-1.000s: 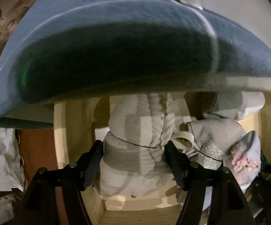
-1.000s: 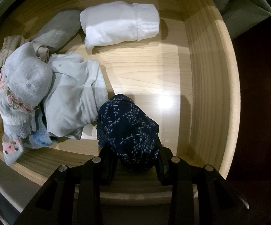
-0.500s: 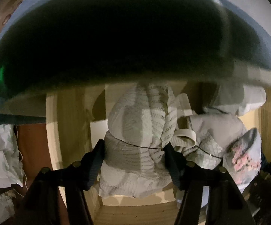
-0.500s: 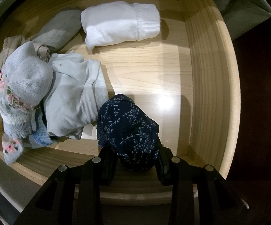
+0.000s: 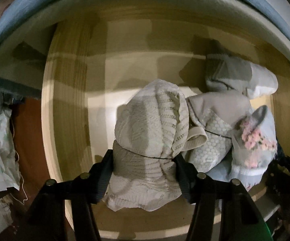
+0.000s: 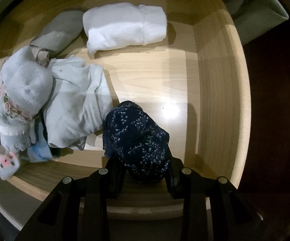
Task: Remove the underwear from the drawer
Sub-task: 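Lift the beige lace underwear with the left tool and carry it to the white box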
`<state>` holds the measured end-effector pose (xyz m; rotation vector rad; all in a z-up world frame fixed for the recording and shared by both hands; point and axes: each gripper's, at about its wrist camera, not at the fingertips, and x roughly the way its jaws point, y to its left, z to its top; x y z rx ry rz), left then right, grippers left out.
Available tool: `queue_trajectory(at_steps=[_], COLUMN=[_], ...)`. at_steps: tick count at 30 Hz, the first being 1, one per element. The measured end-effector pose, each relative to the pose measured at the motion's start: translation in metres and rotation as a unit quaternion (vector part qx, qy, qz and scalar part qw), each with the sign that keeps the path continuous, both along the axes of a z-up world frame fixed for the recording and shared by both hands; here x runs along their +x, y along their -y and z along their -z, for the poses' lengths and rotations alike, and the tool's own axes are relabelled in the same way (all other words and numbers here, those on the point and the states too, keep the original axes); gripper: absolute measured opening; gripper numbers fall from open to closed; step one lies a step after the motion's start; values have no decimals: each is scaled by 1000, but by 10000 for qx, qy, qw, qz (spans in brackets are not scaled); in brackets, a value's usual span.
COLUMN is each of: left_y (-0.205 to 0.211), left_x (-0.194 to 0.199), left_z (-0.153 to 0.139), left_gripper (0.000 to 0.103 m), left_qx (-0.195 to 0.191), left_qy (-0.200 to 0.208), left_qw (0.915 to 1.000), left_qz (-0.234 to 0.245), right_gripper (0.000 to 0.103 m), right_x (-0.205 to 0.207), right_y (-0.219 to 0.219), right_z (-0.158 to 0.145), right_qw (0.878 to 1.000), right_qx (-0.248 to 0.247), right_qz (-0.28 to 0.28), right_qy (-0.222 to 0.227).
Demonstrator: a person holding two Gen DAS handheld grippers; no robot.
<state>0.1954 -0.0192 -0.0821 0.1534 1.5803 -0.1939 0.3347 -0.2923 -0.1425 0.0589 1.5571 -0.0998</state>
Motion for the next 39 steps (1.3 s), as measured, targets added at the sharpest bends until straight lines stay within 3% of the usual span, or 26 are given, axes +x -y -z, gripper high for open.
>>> queue_trajectory(at_steps=[8,21,29,39], left_y=[-16,-43,-40,-34], left_x=[-12,-35,-51,-56], left_z=[-10,-51,-84,-92], left_gripper=[57,57,57,57], left_qx=[-189,-589,-555,-593], left_qy=[63,240,464,611], left_qw=[9997,9977,9973,9963], left_qz=[-152,-241,-114,-96], right_gripper=[27,23,23,23], right_x=[-3,-6,-4,-5], right_y=[17,32,30,28], right_z=[1,0,3,5], right_qw=[9990,9991,9990,9989], right_qx=[374,143,92,-58], right_qz=[257,407,439,442], right_qy=[-53,-50,-64,-108])
